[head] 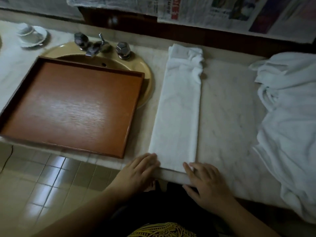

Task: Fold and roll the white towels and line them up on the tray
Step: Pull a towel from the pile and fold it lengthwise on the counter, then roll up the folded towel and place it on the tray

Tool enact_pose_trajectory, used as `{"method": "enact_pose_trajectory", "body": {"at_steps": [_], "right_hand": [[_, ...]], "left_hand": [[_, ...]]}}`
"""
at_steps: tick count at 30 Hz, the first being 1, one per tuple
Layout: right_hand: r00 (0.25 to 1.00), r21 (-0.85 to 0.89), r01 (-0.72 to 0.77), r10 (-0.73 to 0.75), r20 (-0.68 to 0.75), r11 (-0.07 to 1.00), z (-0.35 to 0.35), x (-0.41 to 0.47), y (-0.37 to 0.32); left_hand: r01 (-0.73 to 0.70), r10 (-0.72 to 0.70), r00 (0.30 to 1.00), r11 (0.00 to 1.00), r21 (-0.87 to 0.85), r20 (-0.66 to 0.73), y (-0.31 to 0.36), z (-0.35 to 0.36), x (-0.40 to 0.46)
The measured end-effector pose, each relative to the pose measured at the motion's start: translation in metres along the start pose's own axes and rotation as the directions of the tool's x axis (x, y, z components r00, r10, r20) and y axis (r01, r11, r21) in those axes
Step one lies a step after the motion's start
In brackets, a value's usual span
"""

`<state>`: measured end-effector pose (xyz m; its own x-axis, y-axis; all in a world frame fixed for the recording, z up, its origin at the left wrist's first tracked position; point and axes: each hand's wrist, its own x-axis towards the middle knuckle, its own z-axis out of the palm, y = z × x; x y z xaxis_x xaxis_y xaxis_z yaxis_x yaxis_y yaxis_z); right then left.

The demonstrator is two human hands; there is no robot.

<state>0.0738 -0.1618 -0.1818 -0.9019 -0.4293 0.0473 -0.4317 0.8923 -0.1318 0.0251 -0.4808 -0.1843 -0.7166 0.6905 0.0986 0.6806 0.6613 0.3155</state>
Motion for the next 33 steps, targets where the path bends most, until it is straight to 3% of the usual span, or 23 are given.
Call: {"method": "enact_pose_trajectory", "body": {"at_steps": [4, 7, 12, 15, 19, 21, 24, 29, 31, 33], "right_hand": [[0.995, 0.042, -0.005, 0.009, -0.096, 0.999, 0.006, -0.015, -0.011], [0.978, 0.210, -0.114, 0.147, -0.151, 0.971, 0.007, -0.020, -0.025], [0.899, 0.452, -0.346, 0.429, -0.091, 0.822, -0.004, -0.013, -0.036], [0.870, 0.525, -0.402, 0.491, -0.036, 0.750, -0.010, -0.003, -0.033], [0.815, 0.671, -0.482, 0.570, 0.108, 0.563, -0.015, 0.007, -0.025], [0.839, 0.652, -0.472, 0.529, 0.127, 0.593, -0.018, 0.008, -0.020], [0.903, 0.543, -0.399, 0.418, 0.096, 0.738, -0.016, 0.006, -0.013], [0.981, 0.379, -0.149, 0.185, -0.059, 0.913, -0.010, 0.000, -0.006], [0.982, 0.387, -0.138, 0.178, -0.068, 0.912, -0.009, 0.000, -0.002], [0.948, 0.510, -0.254, 0.316, -0.036, 0.821, -0.013, 0.004, -0.002]], "left_hand": [[-0.049, 0.046, 0.996, 0.998, -0.047, -0.071, -0.003, -0.003, -0.009], [-0.071, 0.057, 0.991, 0.990, -0.120, -0.117, -0.005, -0.001, -0.010], [0.138, -0.207, 0.969, 0.909, -0.393, -0.136, -0.003, -0.006, -0.002], [0.251, -0.321, 0.943, 0.859, -0.447, -0.087, 0.004, -0.007, 0.002], [0.394, -0.461, 0.886, 0.799, -0.453, -0.043, 0.012, -0.006, 0.010], [0.444, -0.509, 0.861, 0.770, -0.458, -0.021, 0.014, -0.008, 0.015], [0.455, -0.506, 0.862, 0.773, -0.442, 0.002, 0.015, -0.009, 0.020], [0.417, -0.451, 0.893, 0.823, -0.386, 0.005, 0.016, -0.009, 0.019], [0.428, -0.466, 0.885, 0.809, -0.403, 0.006, 0.014, -0.007, 0.020], [0.438, -0.476, 0.879, 0.793, -0.424, 0.016, 0.013, -0.008, 0.022]]}}
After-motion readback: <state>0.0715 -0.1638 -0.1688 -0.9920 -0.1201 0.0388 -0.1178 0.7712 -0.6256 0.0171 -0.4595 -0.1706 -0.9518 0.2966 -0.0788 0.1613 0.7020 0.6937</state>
